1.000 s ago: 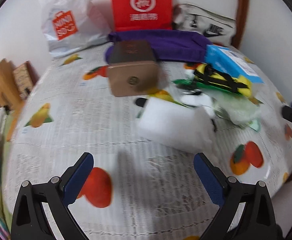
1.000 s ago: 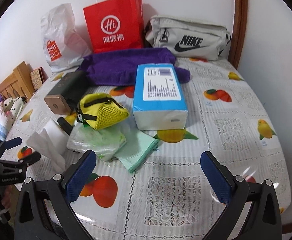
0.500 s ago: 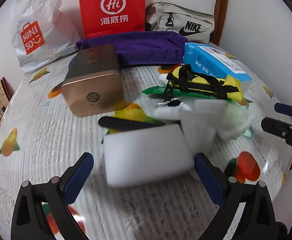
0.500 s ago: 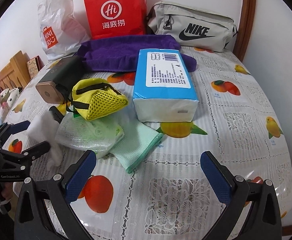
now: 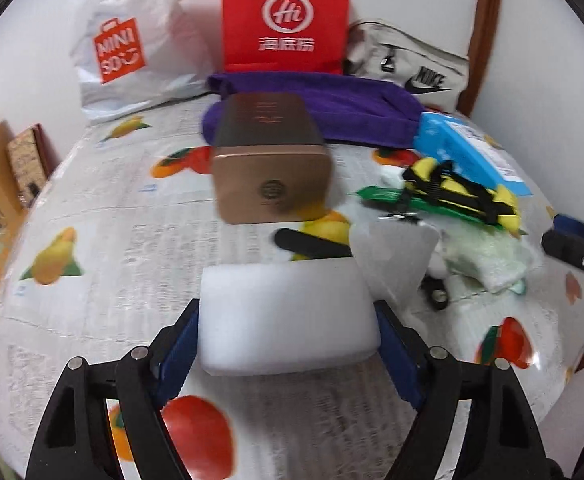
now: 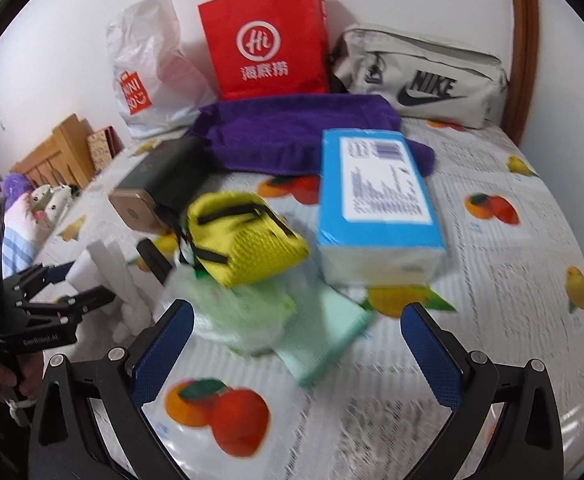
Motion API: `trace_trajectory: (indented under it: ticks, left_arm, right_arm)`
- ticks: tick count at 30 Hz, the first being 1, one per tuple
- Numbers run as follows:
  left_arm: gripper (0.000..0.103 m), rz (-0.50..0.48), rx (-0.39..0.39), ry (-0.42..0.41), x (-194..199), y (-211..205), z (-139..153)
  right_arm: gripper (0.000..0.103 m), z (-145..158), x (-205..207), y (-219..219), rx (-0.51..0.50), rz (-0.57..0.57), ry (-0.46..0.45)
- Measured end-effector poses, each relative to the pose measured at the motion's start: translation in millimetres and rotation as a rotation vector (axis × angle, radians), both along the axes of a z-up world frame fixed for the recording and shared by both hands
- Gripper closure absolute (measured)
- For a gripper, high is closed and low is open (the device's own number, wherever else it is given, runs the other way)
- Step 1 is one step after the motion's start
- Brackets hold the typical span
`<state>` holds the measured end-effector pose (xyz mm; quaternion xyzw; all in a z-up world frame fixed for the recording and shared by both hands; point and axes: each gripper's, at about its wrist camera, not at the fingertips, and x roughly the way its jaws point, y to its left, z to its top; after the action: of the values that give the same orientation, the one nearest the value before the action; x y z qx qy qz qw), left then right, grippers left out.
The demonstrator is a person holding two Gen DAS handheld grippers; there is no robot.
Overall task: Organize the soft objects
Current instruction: 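Grasp the white sponge with the left gripper while the right grasps the yellow pouch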
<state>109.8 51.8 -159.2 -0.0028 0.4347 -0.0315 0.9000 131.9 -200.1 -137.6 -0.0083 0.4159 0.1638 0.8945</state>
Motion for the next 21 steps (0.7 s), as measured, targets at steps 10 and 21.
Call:
trace_trajectory:
  ticks: [10, 21]
  left_arm:
    - [0.02, 0.045, 0.024, 0.086, 4.3, 23.4, -20.0]
    - [0.023, 0.082, -0.015, 0.023, 2.9, 49.4, -22.4]
  right_arm:
    - [0.002, 7.2, 22.1, 46.1, -0.048, 0.112, -0.059]
    - [0.05, -13.4, 32.2, 70.0, -0.142, 0.187, -0.021]
